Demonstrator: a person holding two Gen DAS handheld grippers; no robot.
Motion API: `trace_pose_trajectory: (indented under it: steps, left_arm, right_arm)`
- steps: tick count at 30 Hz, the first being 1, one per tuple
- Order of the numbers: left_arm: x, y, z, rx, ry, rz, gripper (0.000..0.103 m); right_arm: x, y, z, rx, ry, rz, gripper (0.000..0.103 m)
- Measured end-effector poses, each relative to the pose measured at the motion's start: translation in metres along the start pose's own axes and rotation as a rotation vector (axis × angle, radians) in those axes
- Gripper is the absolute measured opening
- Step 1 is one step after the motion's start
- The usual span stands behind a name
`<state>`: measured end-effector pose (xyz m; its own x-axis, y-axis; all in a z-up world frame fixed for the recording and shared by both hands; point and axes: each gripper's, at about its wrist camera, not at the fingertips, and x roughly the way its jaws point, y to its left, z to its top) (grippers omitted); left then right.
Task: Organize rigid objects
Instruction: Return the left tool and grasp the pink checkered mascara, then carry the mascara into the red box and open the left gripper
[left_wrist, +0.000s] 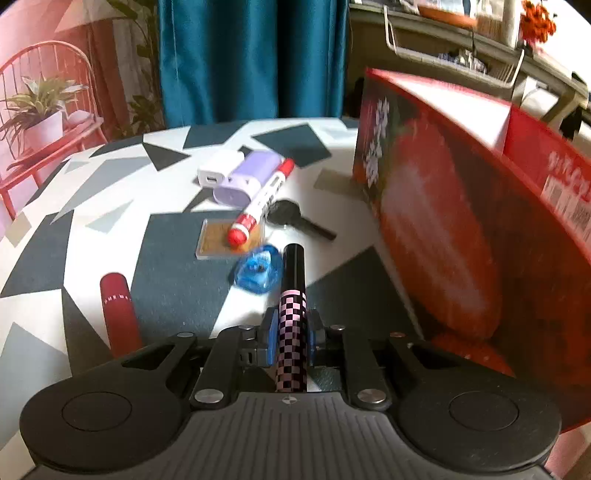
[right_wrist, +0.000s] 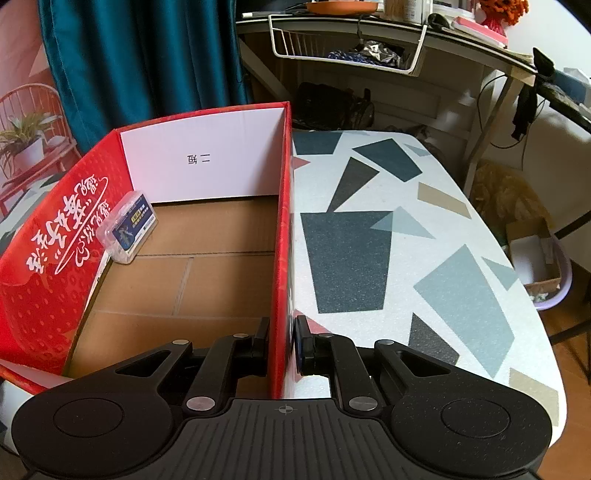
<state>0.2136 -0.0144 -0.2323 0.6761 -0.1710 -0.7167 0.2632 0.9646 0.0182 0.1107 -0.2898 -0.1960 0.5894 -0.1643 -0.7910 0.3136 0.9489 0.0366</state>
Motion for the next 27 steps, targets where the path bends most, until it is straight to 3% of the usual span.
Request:
trace_pose_trajectory:
  steps: [7,19,27]
  left_arm:
    - [-0.023,0.0,0.012,-0.019,-0.07,-0.041,0.017]
    - [-0.04,0.01,0.042,-0.065,-0.118,-0.081,0.017]
    - [-0.052,-0.021,0.088,0.04,-0.215,-0.155,0.017]
  right_arm:
    - [0.0,0.002,0.002,-0.013,0.002,-0.008,0.011]
    - [0.001,0.002,0.002,0.001,0.004,-0.001,0.011]
    - [0.003,0.001,0.003,0.0,0.008,0.001,0.011]
